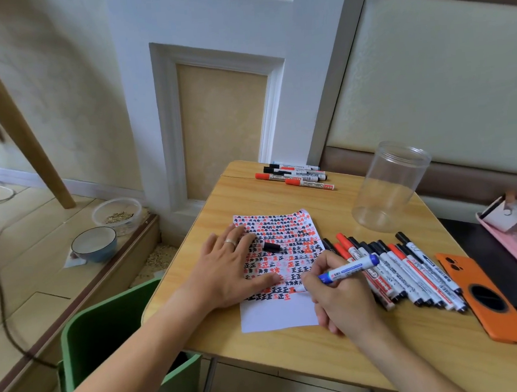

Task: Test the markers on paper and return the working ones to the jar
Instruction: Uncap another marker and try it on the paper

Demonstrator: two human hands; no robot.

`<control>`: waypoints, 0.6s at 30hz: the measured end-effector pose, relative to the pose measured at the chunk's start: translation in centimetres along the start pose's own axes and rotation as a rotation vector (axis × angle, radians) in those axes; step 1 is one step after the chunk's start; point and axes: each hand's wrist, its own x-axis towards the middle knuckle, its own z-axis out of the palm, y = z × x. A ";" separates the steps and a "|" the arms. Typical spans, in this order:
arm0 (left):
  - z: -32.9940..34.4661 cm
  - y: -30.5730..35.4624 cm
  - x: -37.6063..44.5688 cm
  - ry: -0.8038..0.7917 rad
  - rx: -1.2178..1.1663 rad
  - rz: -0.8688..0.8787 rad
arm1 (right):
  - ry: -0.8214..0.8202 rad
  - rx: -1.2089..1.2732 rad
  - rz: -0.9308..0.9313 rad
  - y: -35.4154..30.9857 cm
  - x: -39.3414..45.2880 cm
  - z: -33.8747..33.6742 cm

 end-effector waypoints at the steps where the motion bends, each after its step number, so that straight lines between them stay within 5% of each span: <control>1: 0.0 0.0 0.0 -0.001 0.004 0.004 | -0.007 -0.010 0.002 0.0 0.0 0.0; 18: -0.1 0.1 -0.1 -0.014 -0.010 0.011 | -0.023 -0.069 0.015 -0.1 0.0 0.5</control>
